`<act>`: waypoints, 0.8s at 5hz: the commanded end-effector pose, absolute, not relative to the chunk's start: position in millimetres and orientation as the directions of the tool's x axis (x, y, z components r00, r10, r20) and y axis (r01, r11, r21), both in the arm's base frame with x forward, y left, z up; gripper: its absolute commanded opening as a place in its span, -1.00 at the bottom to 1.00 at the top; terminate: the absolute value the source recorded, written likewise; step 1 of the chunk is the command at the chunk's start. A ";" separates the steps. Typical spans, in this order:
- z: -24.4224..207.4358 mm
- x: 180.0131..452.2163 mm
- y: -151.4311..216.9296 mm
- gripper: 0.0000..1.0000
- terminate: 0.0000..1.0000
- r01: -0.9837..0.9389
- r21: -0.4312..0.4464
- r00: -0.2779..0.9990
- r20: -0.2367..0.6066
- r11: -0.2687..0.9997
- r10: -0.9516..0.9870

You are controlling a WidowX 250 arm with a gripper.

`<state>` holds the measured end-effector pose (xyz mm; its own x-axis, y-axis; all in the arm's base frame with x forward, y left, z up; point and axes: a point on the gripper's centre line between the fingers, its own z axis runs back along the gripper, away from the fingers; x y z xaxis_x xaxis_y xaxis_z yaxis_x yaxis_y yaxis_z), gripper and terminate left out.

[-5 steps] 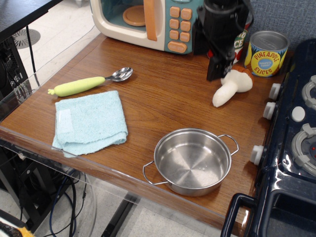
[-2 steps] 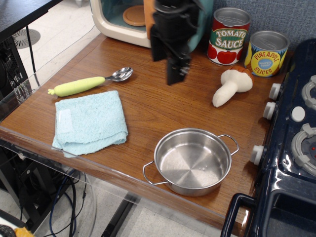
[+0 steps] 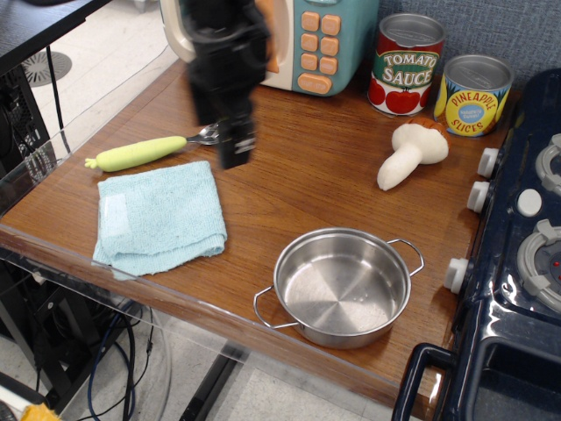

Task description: Place the blue cloth in the center of the table.

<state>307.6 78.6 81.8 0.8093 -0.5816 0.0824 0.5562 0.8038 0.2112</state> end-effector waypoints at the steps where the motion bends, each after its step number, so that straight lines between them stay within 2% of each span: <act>1: 67.9 274.6 122.8 1.00 -1.00 0.513 0.249 0.840 0.053 0.822 -0.540; 4: 28.2 263.2 121.1 1.00 -1.00 0.588 0.164 0.803 -0.001 0.792 -0.596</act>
